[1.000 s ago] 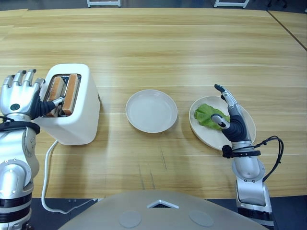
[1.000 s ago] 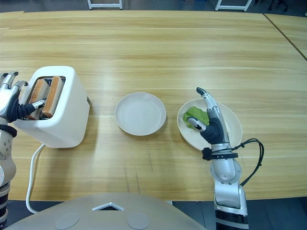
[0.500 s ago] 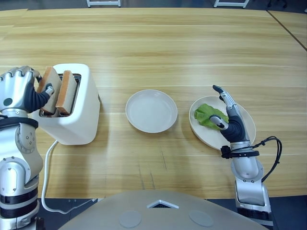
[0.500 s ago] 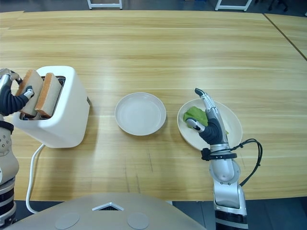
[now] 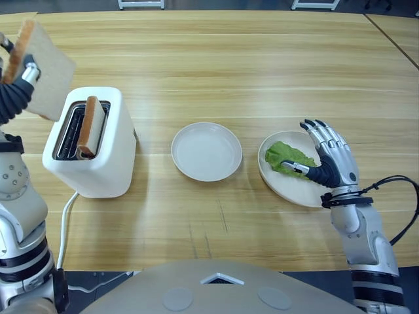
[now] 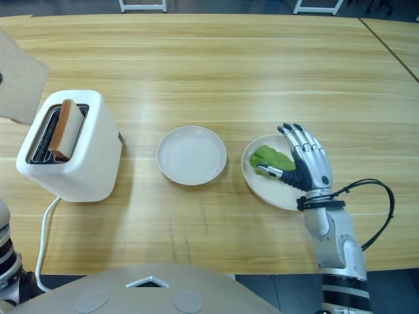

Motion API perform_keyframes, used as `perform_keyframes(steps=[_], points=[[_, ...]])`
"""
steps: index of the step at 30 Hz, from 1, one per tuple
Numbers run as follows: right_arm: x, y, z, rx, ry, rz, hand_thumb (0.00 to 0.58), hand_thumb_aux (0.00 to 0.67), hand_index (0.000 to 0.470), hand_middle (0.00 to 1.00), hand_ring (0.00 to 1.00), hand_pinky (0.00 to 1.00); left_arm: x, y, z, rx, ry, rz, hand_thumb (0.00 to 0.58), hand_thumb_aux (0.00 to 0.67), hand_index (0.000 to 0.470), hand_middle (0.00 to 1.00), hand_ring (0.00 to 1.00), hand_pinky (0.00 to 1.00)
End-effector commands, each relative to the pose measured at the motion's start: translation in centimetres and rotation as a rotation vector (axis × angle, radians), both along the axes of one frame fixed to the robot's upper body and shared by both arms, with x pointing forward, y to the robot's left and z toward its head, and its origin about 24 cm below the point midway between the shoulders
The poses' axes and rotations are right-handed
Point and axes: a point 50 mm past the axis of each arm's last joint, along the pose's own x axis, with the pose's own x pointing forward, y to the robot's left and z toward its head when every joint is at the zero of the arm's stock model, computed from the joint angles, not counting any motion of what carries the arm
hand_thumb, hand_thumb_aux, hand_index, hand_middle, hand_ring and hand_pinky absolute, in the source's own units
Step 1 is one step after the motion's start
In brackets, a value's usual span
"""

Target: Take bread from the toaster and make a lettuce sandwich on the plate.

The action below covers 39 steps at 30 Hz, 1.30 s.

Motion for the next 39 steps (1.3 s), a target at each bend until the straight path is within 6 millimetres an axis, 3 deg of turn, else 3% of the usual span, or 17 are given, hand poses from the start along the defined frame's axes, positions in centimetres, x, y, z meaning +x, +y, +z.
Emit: perform_keyframes(steps=[1, 2, 4, 5, 6, 7, 10, 12, 15, 17, 19, 21, 22, 28, 32, 35, 39], points=[[0.8, -1.6, -1.5, -0.182, 0.062, -0.009, 0.000, 0.000, 0.000, 0.00, 0.00, 0.00, -0.2, -1.9, 1.7, -0.066, -0.085, -0.146, 0.580, 0.670, 0.470, 1.00, 1.00, 1.00], [0.9, -1.8, -1.8, -0.203, 0.071, -0.008, 0.058, 0.034, 0.024, 0.00, 0.00, 0.00, -0.1, -2.7, 1.9, -0.101, -0.087, -0.207, 0.580, 0.670, 0.470, 1.00, 1.00, 1.00], [1.0, -2.3, -2.3, -0.230, 0.087, -0.012, 0.261, 0.173, 0.122, 0.00, 0.00, 0.00, 0.5, -4.4, 1.7, -0.172, -0.063, -0.327, 0.580, 0.670, 0.470, 1.00, 1.00, 1.00], [1.0, -2.6, -2.5, -0.240, 0.099, -0.015, 0.281, 0.189, 0.133, 0.00, 0.00, 0.00, 0.9, -5.2, 1.5, -0.207, -0.041, -0.382, 0.580, 0.670, 0.470, 1.00, 1.00, 1.00], [1.0, -2.7, -2.8, -0.244, 0.110, -0.017, 0.366, 0.263, 0.184, 0.00, 0.00, 0.00, 1.3, -6.2, 1.2, -0.238, -0.012, -0.435, 0.580, 0.670, 0.470, 1.00, 1.00, 1.00], [1.1, -2.8, -3.0, -0.247, 0.119, -0.016, 0.382, 0.279, 0.195, 0.00, 0.00, 0.00, 1.6, -7.1, 0.9, -0.267, 0.014, -0.485, 0.580, 0.670, 0.470, 1.00, 1.00, 1.00], [1.1, -3.0, -3.6, -0.248, 0.142, -0.013, 0.392, 0.289, 0.203, 0.00, 0.00, 0.00, 2.8, -10.2, -0.3, -0.337, 0.115, -0.623, 0.580, 0.670, 0.470, 1.00, 1.00, 1.00], [1.1, -3.0, -3.9, -0.248, 0.164, -0.012, 0.441, 0.342, 0.240, 0.00, 0.00, 0.00, 3.8, -12.1, -1.4, -0.360, 0.198, -0.686, 0.580, 0.670, 0.470, 1.00, 1.00, 1.00], [1.0, -3.1, -4.5, -0.247, 0.213, -0.005, 0.434, 0.334, 0.234, 0.00, 0.00, 0.00, 5.4, -14.6, -3.7, -0.377, 0.348, -0.740, 0.580, 0.670, 0.470, 1.00, 1.00, 1.00], [1.0, -3.1, -4.9, -0.253, 0.246, 0.001, 0.390, 0.286, 0.201, 0.00, 0.00, 0.00, 6.1, -16.2, -5.4, -0.378, 0.436, -0.763, 0.580, 0.670, 0.470, 1.00, 1.00, 1.00], [1.1, -3.0, -5.1, -0.257, 0.263, 0.006, 0.478, 0.389, 0.273, 0.00, 0.00, 0.00, 7.0, -17.6, -7.2, -0.374, 0.512, -0.771, 0.580, 0.670, 0.470, 1.00, 1.00, 1.00], [1.3, -3.0, -5.0, -0.258, 0.263, 0.010, 0.560, 0.547, 0.383, 0.00, 0.00, 0.00, 8.1, -18.8, -9.6, -0.351, 0.616, -0.757, 0.580, 0.670, 0.470, 1.00, 1.00, 1.00], [1.4, -3.0, -5.0, -0.253, 0.260, 0.011, 0.580, 0.670, 0.470, 0.00, 0.00, 0.00, 8.6, -19.3, -11.1, -0.330, 0.673, -0.740, 0.580, 0.670, 0.470, 1.00, 1.00, 1.00], [1.9, -2.8, -3.9, -0.209, 0.204, 0.023, 0.580, 0.670, 0.470, 0.00, 0.00, 0.00, 10.2, -20.8, -18.3, -0.219, 0.942, -0.670, 0.580, 0.670, 0.470, 1.00, 1.00, 1.00], [2.0, -2.6, -3.0, -0.176, 0.155, 0.032, 0.580, 0.670, 0.470, 0.00, 0.00, 0.00, 10.5, -20.7, -21.6, -0.109, 1.063, -0.630, 0.580, 0.670, 0.470, 1.00, 1.00, 1.00], [2.1, -2.3, -2.3, -0.149, 0.125, 0.044, 0.580, 0.670, 0.470, 0.00, 0.00, 0.00, 10.5, -20.5, -22.7, -0.014, 1.076, -0.629, 0.580, 0.670, 0.470, 1.00, 1.00, 1.00], [2.2, -1.8, -1.2, -0.105, 0.090, 0.064, 0.580, 0.670, 0.470, 0.00, 0.00, 0.00, 9.6, -21.5, -22.0, 0.165, 0.981, -0.754, 0.580, 0.670, 0.470, 1.00, 1.00, 1.00]])
